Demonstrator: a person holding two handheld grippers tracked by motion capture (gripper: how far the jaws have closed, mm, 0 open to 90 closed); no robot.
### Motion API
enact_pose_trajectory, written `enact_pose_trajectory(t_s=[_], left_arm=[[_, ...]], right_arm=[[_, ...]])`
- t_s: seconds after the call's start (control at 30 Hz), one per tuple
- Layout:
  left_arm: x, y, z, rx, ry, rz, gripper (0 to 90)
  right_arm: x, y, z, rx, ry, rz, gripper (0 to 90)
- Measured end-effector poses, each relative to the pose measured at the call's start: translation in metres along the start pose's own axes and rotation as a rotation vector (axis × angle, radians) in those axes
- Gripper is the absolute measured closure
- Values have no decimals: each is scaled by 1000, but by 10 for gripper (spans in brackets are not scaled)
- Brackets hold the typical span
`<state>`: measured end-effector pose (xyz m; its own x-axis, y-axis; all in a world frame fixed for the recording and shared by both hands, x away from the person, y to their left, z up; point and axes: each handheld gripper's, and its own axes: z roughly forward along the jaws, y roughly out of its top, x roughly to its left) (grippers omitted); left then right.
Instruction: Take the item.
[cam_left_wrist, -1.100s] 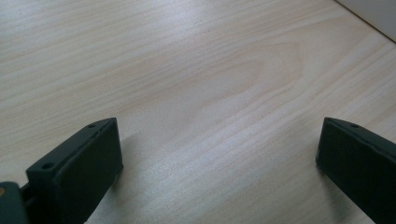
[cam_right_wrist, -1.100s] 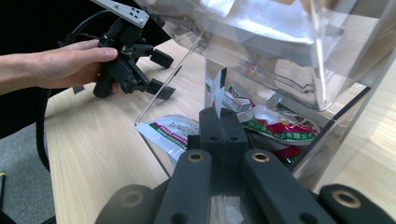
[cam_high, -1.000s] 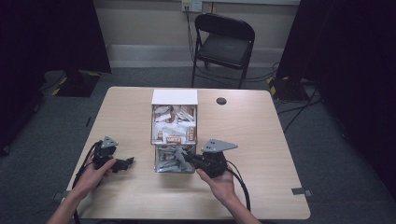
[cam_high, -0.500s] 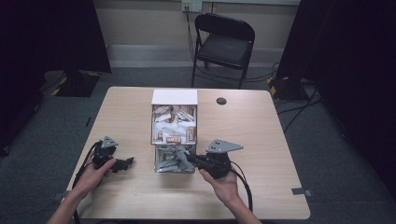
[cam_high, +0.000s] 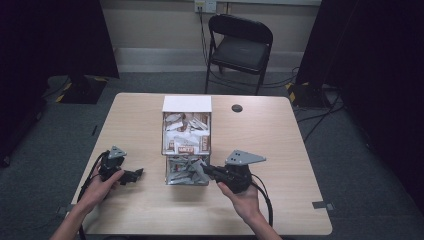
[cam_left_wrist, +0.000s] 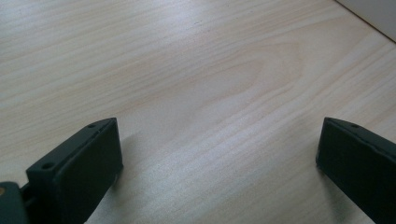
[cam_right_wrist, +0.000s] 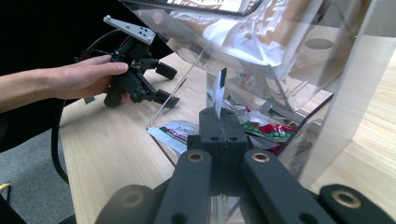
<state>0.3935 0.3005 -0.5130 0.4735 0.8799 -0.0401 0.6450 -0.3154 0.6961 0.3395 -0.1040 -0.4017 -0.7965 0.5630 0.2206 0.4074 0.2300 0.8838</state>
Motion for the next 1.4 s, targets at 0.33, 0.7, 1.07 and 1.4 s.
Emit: enact_pose_trajectory(t_s=[0.33,0.7,1.07,1.4], left_arm=[[0,0,0,1,0,0,0],[0,0,0,1,-1,0,0],[0,0,0,2,-1,2,0],[0,0,0,0,-1,0,0]], right_arm=[[-3,0,-12,-9,-13,5,900],[-8,-3,-25,-4,-30,17,900],[-24,-5,-45,-11,-82,31,900],[-39,0,-56,-39,-117,46,900]])
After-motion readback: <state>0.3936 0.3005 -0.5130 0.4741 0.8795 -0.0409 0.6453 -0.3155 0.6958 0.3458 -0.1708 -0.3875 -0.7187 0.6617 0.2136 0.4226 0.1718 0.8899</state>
